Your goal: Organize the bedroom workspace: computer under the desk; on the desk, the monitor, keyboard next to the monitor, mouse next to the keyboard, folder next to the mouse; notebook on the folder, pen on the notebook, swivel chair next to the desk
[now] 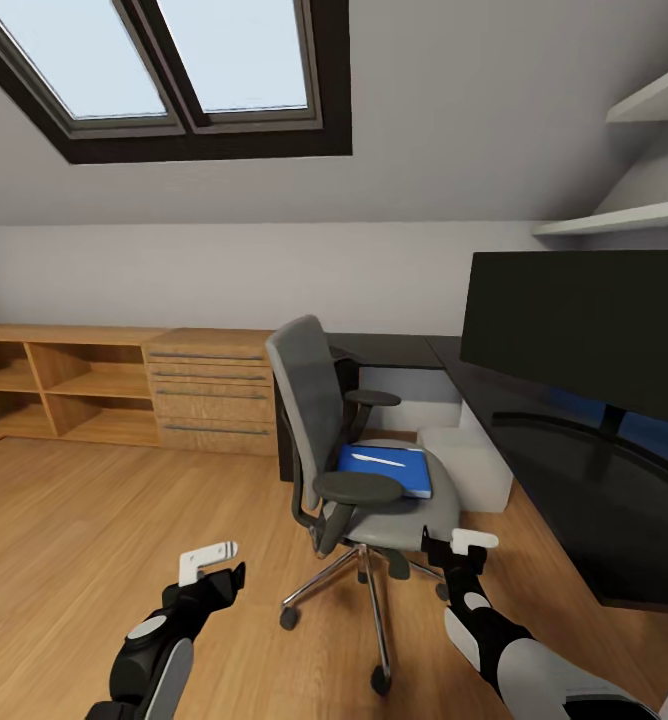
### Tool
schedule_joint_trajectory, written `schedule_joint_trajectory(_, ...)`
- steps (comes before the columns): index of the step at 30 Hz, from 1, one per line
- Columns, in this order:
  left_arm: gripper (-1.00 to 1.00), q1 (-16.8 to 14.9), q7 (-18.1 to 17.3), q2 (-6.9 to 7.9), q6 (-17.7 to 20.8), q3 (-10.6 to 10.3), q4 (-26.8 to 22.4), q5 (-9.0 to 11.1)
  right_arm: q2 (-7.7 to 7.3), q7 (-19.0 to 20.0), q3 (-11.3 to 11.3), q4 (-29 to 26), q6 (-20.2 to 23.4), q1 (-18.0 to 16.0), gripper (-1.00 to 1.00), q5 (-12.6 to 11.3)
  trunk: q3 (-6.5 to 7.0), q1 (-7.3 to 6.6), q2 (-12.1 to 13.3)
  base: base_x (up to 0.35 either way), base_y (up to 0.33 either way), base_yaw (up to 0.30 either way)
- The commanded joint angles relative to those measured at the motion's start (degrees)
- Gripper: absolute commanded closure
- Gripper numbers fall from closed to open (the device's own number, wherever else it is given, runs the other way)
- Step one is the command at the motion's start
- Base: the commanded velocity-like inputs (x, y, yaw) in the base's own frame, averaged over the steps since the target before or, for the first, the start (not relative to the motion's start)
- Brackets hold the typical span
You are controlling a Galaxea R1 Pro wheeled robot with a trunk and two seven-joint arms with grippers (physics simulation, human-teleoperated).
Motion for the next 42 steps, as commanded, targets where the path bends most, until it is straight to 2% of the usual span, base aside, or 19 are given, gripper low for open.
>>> schedule_joint_trajectory(1,-1.0,-0.04,0.51,-0.01,0.16,0.17,-0.09,0.67,0.01,-0.03,0.05,0.02,-0.22,-0.04,-1.0,-0.31,-0.06,-0.01,-0.03,0.0,0.0,-0.002)
schedule_joint_trajectory(24,-1.0,-0.04,0.4,0.08,0.16,0.32,0.14,0.7,0.1,-0.06,-0.01,-0.25,-0.3,-0.04,-1.0,-0.34,-0.06,-0.01,-0.03,0.0,0.0,0.0)
schedule_joint_trajectory(33,-1.0,-0.04,0.4,0.15,0.16,0.32,0.13,0.7,0.1,-0.11,-0.08,-0.01,-1.58,-0.04,-1.0,-0.42,-0.06,-0.01,-0.03,0.0,0.0,-0.002)
schedule_joint_trajectory(42,-1.0,-0.04,0.4,0.17,0.08,0.39,0.07,0.75,0.18,-0.08,-0.04,0.12,-1.59,-0.03,-1.0,-0.42,-0.06,-0.01,-0.03,0.003,0.001,-0.16)
